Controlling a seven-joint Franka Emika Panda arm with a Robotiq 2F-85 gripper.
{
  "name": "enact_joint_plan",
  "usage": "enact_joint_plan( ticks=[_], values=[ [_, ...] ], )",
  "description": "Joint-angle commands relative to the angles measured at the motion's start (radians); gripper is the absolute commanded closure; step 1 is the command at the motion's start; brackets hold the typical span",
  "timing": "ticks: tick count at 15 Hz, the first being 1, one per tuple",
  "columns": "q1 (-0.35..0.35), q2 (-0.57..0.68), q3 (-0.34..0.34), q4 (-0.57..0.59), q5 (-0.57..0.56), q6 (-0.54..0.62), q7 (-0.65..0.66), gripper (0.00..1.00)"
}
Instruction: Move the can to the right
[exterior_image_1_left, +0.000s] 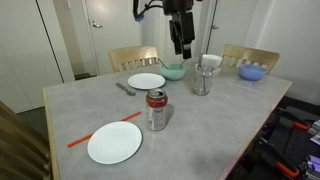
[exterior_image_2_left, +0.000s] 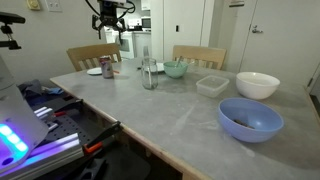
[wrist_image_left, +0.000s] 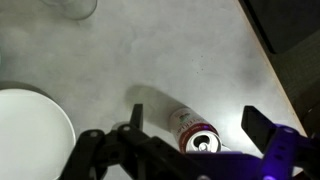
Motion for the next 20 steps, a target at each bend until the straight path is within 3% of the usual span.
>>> enact_joint_plan(
  ticks=[1, 3, 6, 11, 20],
  values=[
    [0.003, 0.016, 0.020, -0.071, 0.038, 0.202, -0.002, 0.00],
    [-0.001, 0.035, 0.031, -0.097, 0.073, 0.317, -0.033, 0.00],
    [-0.003, 0.075, 0.049, -0.096, 0.111, 0.385, -0.093, 0.00],
    [-0.007, 0.172, 0.094, -0.033, 0.159, 0.320, -0.287, 0.00],
    [-0.005, 0.311, 0.093, 0.132, 0.088, 0.220, -0.381, 0.00]
  ],
)
